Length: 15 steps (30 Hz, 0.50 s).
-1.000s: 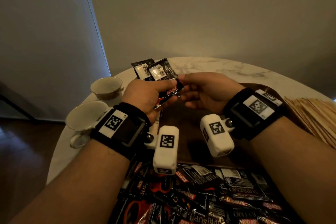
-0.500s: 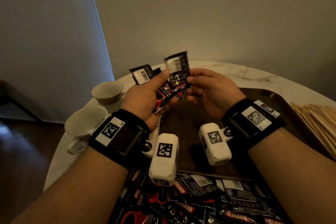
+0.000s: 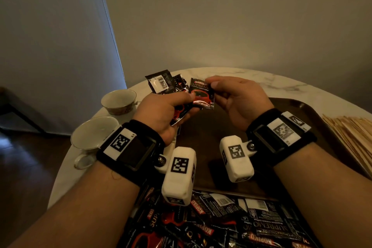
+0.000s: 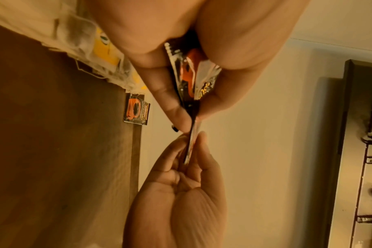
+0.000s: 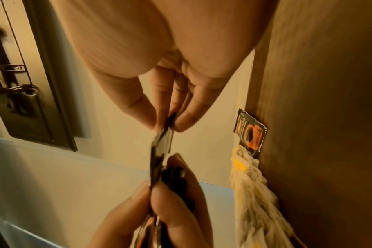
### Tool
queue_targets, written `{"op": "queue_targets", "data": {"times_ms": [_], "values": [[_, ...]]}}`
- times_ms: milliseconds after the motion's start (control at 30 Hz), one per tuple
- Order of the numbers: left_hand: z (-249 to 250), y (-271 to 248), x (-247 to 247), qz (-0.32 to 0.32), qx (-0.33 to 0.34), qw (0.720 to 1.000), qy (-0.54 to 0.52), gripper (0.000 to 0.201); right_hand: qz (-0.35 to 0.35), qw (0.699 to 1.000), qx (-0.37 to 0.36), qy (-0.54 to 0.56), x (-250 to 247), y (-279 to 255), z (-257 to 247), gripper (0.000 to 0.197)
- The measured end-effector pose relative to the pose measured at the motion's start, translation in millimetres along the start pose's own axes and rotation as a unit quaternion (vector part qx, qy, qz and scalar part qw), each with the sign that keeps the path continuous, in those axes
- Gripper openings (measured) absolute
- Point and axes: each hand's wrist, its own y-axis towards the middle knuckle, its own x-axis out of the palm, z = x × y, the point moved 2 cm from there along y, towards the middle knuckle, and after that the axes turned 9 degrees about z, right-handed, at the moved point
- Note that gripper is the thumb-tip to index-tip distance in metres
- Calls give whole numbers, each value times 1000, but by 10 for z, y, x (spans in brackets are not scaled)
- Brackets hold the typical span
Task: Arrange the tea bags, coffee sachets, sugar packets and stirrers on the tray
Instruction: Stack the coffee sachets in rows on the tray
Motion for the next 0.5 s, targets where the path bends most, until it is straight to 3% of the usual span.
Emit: {"op": "queue_targets", "data": {"times_ms": [133,267,400,500], "values": [[4,50,-32,15,24,998,56,22,-28,999,28,5,23,2,-1,43],[18,74,-54,17,68,990,120,21,-19,994,84,-63,-8,-53,31,29],[4,52,-28,21,115,985,128,28,26,992,121,-27,-20,-16,45,39],[25,62,-61,49,118,985,116,30,71,989,126,-5,-46,36,-6,30]]}}
